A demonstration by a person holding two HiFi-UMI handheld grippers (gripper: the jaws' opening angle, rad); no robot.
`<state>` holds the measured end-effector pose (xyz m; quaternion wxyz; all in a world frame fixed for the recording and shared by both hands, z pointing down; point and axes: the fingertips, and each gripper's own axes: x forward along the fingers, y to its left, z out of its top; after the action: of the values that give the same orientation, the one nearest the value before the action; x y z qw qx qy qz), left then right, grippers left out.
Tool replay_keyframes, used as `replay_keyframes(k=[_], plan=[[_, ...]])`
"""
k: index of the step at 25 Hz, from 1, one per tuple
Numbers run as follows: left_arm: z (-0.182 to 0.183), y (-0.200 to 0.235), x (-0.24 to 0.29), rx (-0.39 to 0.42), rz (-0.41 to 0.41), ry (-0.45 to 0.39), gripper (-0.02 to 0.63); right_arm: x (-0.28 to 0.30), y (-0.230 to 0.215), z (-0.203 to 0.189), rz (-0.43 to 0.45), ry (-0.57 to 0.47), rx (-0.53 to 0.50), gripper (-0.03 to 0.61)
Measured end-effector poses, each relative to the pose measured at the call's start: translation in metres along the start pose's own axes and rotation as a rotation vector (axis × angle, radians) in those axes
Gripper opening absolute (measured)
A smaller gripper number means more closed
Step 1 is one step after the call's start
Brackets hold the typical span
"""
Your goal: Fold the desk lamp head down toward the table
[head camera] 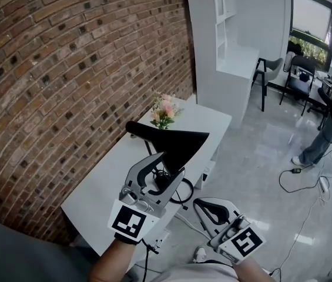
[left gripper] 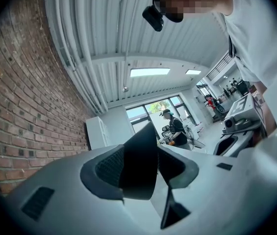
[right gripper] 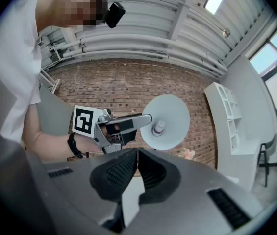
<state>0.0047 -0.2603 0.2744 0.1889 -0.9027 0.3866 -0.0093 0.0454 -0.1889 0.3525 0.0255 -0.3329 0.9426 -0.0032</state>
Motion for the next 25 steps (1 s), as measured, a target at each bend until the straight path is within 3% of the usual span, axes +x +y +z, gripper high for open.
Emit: replay_keyframes(k=[11,25], plan=[[-0.005,-0.007,-0.002,-0.058,-0.025,-0.005,0.207,-0.005,-0.001,-0.005,0.002,-0.003,0.007,0.018],[-0.008,-0.013,0.000,-0.063,-0.027,0.004,0.219,-0.013,-0.003,-0.004,0.014,0.003,0.009,0.018]])
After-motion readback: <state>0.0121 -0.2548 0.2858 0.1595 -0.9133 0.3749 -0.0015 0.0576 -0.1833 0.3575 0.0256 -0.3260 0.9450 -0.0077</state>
